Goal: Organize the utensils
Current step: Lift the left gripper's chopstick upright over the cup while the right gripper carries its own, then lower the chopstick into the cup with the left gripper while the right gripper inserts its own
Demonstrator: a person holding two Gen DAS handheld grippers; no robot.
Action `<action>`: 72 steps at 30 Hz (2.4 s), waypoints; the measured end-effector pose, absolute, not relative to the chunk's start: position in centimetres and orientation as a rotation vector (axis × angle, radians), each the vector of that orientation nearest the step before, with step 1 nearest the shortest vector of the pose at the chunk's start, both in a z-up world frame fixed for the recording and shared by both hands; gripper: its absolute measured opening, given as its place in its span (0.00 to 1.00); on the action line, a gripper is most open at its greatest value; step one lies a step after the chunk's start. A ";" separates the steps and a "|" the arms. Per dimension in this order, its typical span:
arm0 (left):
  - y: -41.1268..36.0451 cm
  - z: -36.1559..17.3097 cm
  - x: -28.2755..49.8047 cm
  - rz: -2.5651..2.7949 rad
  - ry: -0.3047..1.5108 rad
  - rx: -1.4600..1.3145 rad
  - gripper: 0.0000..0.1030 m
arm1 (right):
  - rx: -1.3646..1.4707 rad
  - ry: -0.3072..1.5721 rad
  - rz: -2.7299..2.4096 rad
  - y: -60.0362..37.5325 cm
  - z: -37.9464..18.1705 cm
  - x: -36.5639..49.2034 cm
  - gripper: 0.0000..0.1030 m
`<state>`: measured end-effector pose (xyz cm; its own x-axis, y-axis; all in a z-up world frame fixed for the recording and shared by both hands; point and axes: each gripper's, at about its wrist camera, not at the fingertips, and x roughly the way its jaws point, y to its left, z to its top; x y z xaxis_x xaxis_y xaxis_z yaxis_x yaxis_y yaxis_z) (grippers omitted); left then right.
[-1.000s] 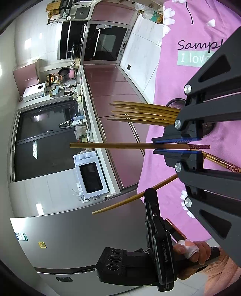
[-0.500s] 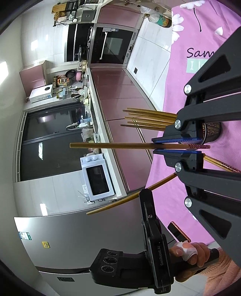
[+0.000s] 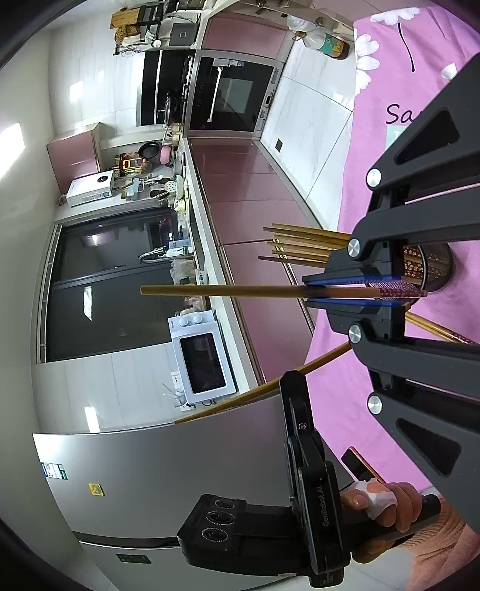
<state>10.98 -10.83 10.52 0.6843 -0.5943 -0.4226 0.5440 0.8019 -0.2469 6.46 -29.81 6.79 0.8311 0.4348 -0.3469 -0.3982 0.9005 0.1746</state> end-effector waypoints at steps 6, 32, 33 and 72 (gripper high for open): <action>-10.8 10.6 11.2 -0.637 0.511 -0.103 0.07 | 0.096 0.386 0.434 -29.8 7.0 7.1 0.05; -11.6 9.3 13.3 -0.622 0.553 -0.093 0.07 | 0.092 0.410 0.418 -29.4 6.6 8.3 0.05; -11.7 9.3 13.2 -0.621 0.553 -0.092 0.07 | 0.093 0.412 0.418 -29.4 6.6 8.4 0.05; -12.7 6.7 15.0 -0.609 0.610 -0.058 0.07 | 0.080 0.488 0.407 -29.5 4.9 10.6 0.05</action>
<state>15.03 -12.70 6.70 0.6513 -0.5527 -0.5200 0.5193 0.8243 -0.2256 10.56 -29.51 4.92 0.8049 0.3991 -0.4391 -0.3613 0.9167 0.1707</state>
